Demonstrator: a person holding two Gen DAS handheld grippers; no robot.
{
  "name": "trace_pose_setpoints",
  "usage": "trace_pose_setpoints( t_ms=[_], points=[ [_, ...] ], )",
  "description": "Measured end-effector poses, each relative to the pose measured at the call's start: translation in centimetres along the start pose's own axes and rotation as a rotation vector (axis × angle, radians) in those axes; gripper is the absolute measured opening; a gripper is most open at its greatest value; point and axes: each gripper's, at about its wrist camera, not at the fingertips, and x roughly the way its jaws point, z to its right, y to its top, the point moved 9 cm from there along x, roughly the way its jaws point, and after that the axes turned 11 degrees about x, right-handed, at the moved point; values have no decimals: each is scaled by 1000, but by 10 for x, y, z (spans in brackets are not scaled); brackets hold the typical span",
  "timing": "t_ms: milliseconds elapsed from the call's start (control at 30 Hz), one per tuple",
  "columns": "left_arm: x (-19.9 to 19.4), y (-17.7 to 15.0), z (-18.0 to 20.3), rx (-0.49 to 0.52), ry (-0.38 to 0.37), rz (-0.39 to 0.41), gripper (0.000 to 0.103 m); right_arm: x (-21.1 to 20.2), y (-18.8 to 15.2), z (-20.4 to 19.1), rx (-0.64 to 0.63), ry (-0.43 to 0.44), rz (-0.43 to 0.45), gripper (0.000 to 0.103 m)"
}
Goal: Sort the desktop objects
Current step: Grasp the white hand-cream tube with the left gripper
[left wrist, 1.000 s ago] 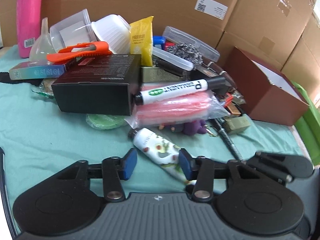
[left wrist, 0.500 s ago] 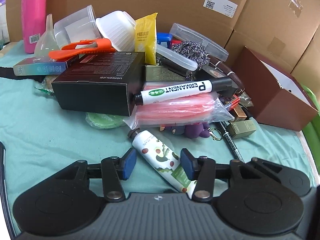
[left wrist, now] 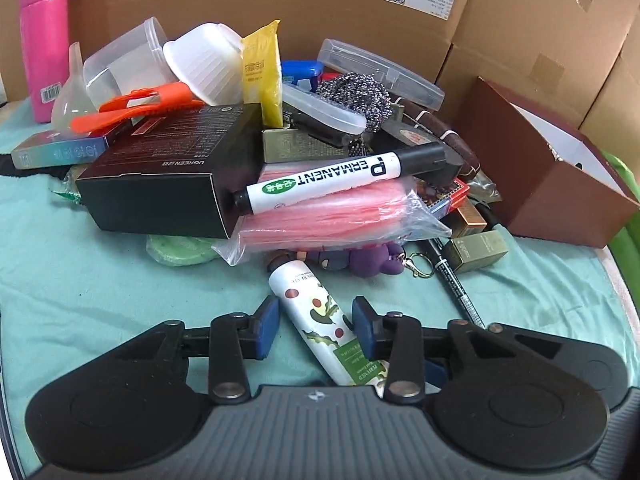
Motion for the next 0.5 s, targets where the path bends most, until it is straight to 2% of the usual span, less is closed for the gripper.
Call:
trace_pose_setpoints(
  t_ms=[167, 267, 300, 333, 367, 400, 433, 500],
  points=[
    [-1, -1, 2, 10, -11, 4, 44, -3, -2, 1, -13, -4, -6, 33],
    [-3, -2, 7, 17, -11, 9, 41, -7, -2, 4, 9, -4, -12, 32],
    [-6, -2, 8, 18, -11, 16, 37, -9, -3, 5, 17, -4, -13, 31],
    [-9, -2, 10, 19, -11, 25, 29, -12, -4, 6, 28, -5, -12, 30],
    [-13, 0, 11, 18, -8, 35, 27, -16, -4, 8, 37, -10, -5, 27],
    [-18, 2, 13, 17, -7, 45, 26, -21, -2, 10, 41, -10, 14, 17],
    [-20, 3, 16, 19, -19, 49, 25, -27, -1, 10, 42, 0, 25, 13],
    [-19, 4, 25, 39, -39, 43, 21, -34, 0, 11, 37, 3, 29, 11]
  ],
)
